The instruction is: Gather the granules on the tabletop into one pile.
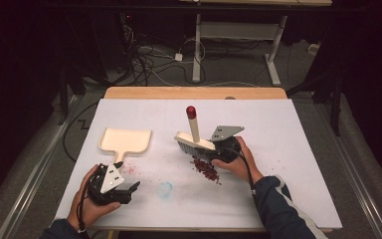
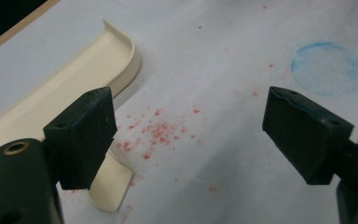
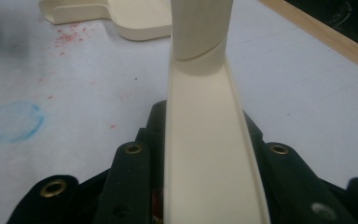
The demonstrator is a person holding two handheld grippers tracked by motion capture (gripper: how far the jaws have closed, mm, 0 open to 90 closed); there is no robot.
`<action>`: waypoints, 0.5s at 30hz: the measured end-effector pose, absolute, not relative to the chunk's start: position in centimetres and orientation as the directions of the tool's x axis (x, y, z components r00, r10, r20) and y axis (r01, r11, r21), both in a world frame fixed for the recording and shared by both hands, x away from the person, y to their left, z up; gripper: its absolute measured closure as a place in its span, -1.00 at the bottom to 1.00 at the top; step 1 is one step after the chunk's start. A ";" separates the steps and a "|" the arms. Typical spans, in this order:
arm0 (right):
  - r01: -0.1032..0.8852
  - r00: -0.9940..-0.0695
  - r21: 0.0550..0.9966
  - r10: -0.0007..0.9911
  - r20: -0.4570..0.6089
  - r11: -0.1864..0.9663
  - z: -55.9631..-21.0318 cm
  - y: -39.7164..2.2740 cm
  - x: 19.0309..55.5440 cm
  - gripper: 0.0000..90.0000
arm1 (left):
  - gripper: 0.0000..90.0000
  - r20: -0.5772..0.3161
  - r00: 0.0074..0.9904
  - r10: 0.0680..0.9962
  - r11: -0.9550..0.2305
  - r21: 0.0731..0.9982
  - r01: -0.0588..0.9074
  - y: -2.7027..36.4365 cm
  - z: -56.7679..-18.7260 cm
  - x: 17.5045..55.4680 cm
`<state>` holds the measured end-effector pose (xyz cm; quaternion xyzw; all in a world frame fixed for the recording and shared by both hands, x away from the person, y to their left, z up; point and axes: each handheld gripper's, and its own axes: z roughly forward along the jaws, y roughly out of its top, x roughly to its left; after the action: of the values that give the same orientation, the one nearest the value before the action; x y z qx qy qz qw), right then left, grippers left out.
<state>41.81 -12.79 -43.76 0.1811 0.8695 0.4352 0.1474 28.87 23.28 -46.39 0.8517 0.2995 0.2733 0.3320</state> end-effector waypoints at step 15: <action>0.183 -0.893 0.822 0.441 -0.091 0.539 -41.8 -18.5 39.7 0.50 | -0.62 0.271 0.683 0.679 -0.611 0.724 0.320 22.9 -46.3 28.9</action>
<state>39.66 -18.48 -41.79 0.1804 0.8651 0.4450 0.1452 28.90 22.89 -46.31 0.8556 0.2919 0.2711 0.3306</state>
